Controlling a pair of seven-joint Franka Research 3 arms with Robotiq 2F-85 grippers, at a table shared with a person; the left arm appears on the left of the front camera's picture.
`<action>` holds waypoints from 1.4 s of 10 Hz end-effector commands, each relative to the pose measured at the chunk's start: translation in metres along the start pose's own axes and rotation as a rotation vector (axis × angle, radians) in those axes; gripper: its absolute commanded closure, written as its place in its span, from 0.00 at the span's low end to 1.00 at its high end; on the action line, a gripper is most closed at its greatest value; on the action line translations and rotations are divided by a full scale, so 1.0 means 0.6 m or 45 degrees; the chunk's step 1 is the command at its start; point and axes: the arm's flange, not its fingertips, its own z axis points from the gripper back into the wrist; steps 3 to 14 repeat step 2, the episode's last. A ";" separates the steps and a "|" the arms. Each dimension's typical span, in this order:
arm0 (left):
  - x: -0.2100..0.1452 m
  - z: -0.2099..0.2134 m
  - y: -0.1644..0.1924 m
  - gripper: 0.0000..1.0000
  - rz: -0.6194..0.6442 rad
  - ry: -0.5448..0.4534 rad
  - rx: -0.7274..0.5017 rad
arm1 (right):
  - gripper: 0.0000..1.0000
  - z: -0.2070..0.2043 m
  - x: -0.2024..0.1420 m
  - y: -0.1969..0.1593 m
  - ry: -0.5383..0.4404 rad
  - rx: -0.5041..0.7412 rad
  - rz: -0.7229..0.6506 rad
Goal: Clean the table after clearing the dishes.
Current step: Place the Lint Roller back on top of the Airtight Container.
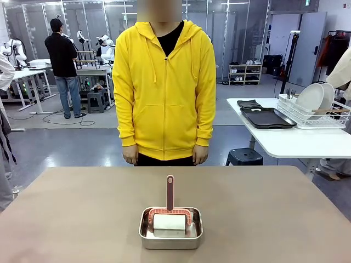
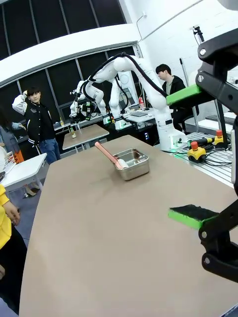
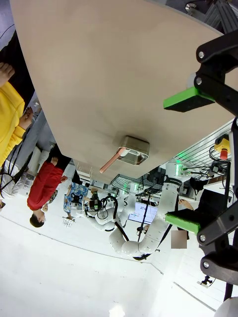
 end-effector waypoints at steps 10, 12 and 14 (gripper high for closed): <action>-0.007 0.001 0.000 0.00 -0.014 -0.006 -0.001 | 0.00 -0.003 -0.003 0.007 -0.001 0.008 0.010; -0.007 0.001 0.000 0.00 -0.014 -0.006 -0.001 | 0.00 -0.003 -0.003 0.007 -0.001 0.008 0.010; -0.007 0.001 0.000 0.00 -0.014 -0.006 -0.001 | 0.00 -0.003 -0.003 0.007 -0.001 0.008 0.010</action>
